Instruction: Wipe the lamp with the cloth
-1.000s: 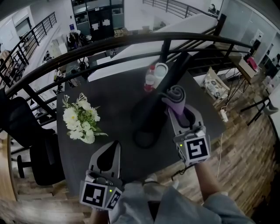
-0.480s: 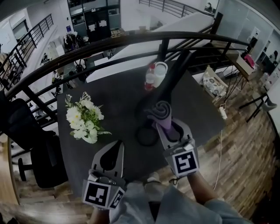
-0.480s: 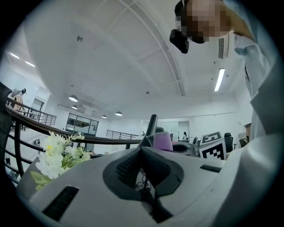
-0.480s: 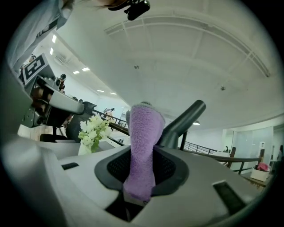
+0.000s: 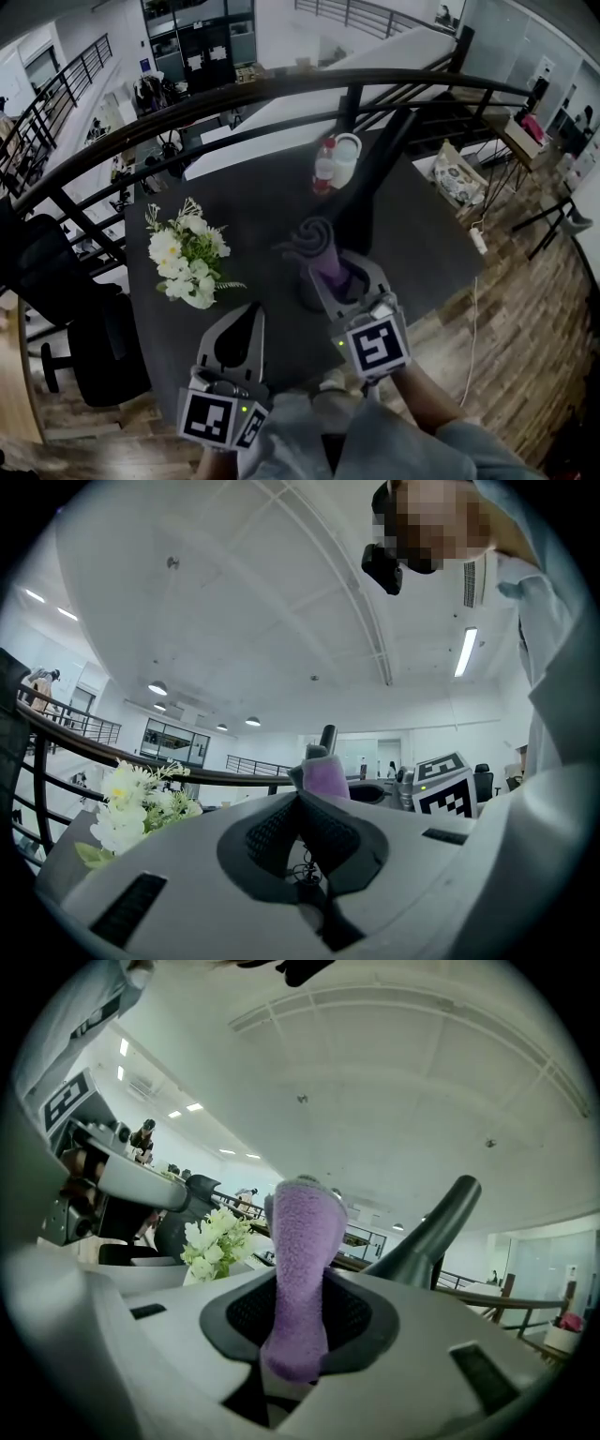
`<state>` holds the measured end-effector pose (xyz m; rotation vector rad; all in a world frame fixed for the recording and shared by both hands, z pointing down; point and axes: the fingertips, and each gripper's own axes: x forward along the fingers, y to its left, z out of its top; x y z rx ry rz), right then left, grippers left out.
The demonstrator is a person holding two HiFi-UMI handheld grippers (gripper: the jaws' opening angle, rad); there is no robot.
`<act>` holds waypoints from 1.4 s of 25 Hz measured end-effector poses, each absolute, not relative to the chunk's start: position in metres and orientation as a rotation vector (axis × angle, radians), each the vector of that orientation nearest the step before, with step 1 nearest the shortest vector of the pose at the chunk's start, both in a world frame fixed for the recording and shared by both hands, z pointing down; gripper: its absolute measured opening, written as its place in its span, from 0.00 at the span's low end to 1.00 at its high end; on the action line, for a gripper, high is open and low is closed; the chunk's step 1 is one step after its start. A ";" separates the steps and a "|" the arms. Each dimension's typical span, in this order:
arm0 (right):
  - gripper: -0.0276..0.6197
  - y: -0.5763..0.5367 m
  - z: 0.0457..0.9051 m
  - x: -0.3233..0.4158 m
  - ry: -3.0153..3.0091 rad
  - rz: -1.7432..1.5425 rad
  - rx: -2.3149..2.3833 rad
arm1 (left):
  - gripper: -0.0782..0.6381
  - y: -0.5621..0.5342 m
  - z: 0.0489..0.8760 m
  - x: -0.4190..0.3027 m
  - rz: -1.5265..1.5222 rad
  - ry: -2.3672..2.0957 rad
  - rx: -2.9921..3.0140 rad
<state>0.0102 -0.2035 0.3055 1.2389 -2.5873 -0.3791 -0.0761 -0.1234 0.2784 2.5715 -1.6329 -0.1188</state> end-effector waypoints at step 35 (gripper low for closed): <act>0.22 -0.305 0.132 0.107 -2.410 -0.826 1.587 | 0.12 -0.125 0.279 -0.074 -0.139 -1.671 2.541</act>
